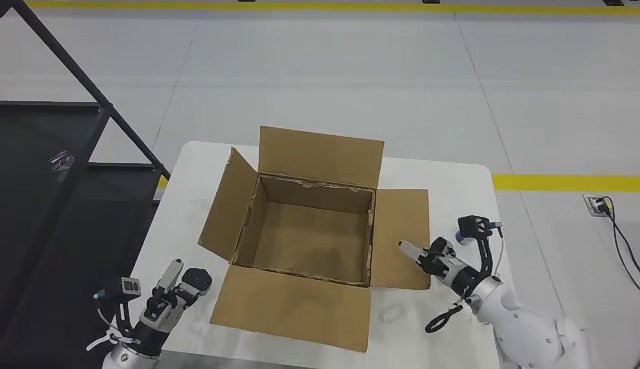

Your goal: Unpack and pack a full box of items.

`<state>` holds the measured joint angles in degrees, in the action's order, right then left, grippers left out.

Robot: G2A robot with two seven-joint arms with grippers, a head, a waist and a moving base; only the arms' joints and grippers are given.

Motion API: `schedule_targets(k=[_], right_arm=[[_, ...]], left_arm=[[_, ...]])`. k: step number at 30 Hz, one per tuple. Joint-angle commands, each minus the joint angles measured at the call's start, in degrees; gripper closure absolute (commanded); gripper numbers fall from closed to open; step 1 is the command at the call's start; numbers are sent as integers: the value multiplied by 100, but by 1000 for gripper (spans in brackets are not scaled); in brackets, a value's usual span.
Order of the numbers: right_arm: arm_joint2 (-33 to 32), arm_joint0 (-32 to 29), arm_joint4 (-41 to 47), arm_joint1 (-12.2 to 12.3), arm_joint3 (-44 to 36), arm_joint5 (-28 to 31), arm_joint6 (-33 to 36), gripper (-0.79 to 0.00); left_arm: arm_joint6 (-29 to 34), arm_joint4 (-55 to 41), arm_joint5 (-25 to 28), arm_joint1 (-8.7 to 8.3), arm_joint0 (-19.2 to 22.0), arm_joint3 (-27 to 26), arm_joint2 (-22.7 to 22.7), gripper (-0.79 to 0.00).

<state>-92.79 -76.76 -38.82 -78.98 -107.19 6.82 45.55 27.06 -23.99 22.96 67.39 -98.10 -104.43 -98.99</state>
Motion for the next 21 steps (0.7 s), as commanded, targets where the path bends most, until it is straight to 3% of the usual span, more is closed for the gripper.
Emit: schedule_targets(k=[1, 15, 21], right_arm=[[95, 119, -33, 14, 63, -10, 72, -785], [736, 741, -483, 62, 362, -579, 58, -785], [204, 148, -612, 158, -403, -468, -123, -785]], left_arm=[[0, 0, 0, 0, 0, 0, 0, -785], [0, 0, 0, 0, 0, 0, 0, -785], [0, 0, 0, 0, 0, 0, 0, -785]])
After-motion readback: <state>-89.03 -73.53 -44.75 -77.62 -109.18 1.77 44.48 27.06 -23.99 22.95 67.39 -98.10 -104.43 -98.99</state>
